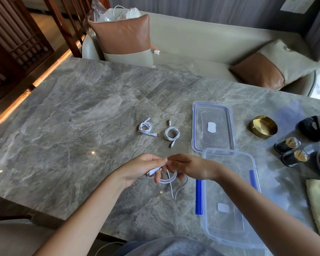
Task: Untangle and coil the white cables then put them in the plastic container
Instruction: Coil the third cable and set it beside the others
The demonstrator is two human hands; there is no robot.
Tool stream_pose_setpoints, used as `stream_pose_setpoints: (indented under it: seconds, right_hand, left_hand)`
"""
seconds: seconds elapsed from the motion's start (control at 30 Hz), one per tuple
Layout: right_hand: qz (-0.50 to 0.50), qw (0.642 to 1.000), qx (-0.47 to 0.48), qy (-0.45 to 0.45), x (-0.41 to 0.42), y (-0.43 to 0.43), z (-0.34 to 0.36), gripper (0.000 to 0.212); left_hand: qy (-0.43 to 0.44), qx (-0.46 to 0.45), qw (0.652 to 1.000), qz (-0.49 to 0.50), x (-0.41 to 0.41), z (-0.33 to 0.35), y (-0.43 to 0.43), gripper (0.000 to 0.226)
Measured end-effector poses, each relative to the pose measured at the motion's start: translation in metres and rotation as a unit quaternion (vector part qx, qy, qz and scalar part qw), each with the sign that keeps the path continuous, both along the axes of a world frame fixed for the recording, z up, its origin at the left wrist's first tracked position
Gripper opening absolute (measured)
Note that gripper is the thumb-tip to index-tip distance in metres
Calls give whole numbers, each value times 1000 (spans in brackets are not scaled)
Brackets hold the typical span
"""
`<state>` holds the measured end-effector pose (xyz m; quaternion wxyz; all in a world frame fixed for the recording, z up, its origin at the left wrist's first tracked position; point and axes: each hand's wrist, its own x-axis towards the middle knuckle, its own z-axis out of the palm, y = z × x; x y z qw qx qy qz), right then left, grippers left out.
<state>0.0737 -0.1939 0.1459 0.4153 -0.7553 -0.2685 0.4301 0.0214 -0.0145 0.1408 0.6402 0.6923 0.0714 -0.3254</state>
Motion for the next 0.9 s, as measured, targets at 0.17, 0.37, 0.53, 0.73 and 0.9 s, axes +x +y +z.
stream_pose_setpoints:
  seconds: [0.17,0.37,0.53,0.73,0.9]
  right_hand:
    - [-67,996,26,-45,3,1,-2,27]
    - [-152,984,46,-81,-5,2,-13,24]
    - [-205,975,45,-77,-12,12,-20,28]
    - [-203,974,24,-96,-8,17,-18,32]
    - [-29,989,-37,-140,3,6,-7,27]
  left_hand:
    - [-27,3,994,105,0,-6,-9,31]
    - [-35,-32,962,268,-5,-12,-23,27]
    - [-67,-54,920,382,-14,-21,-38,28]
    - [-43,-58,942,327,-10,-25,-33,28]
    - [15,-103,983,149,-6,-17,-6,36]
